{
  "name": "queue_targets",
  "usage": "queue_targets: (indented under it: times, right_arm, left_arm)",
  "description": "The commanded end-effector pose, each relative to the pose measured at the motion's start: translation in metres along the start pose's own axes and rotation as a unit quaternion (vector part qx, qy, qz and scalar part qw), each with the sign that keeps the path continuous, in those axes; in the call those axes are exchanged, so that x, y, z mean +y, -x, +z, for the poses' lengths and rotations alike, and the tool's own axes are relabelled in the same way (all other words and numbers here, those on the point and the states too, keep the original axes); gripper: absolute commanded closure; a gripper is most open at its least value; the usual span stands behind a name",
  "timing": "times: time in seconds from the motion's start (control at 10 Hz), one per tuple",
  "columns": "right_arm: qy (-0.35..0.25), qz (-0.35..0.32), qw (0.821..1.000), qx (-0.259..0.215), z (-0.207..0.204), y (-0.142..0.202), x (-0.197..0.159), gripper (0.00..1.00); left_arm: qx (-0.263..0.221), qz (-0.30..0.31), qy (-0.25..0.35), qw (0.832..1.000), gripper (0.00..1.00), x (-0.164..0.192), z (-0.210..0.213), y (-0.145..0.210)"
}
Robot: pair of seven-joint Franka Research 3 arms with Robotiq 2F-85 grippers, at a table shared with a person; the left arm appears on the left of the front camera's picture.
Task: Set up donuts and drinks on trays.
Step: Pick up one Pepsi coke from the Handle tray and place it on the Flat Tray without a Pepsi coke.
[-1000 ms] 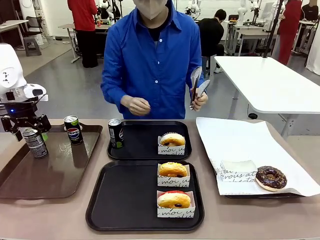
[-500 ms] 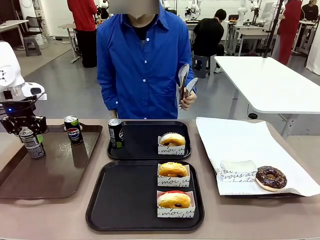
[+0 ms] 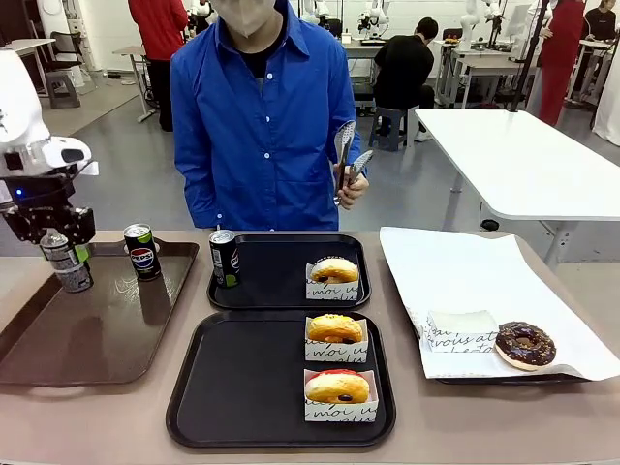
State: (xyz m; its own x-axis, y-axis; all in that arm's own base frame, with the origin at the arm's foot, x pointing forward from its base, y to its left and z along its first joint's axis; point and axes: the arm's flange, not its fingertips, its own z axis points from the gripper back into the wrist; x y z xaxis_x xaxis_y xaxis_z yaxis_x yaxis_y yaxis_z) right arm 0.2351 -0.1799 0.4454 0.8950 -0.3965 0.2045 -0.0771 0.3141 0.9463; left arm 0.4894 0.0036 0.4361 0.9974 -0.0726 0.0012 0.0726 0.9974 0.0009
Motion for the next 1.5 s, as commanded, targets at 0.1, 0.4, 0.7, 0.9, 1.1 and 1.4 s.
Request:
queue_targets:
  times: [0.1,0.4,0.7,0.9,1.1,1.4]
  right_arm:
    - [-0.009,0.007,1.000,-0.003,0.000,-0.001,0.000,0.00]
    - [-0.009,0.007,1.000,-0.003,0.000,-0.001,0.000,0.00]
    - [-0.009,0.007,1.000,-0.003,0.000,-0.001,0.000,0.00]
    - [-0.009,0.007,1.000,-0.003,0.000,-0.001,0.000,0.00]
    - [-0.009,0.007,1.000,-0.003,0.000,-0.001,0.000,0.00]
    - [-0.009,0.007,1.000,-0.003,0.000,-0.001,0.000,0.00]
  left_arm:
    - [0.008,-0.043,0.003,0.999,1.00,-0.031,0.041,0.043]
    - [0.004,-0.022,0.011,1.000,0.59,-0.023,0.057,0.065]
    - [0.011,-0.040,-0.002,0.999,0.59,-0.042,0.054,0.053]
    - [0.011,-0.040,-0.002,0.999,0.59,-0.042,0.054,0.053]
    - [0.001,-0.087,-0.014,0.996,0.42,-0.080,0.048,0.068]
    - [-0.013,-0.257,-0.044,0.965,0.42,-0.209,0.015,0.112]
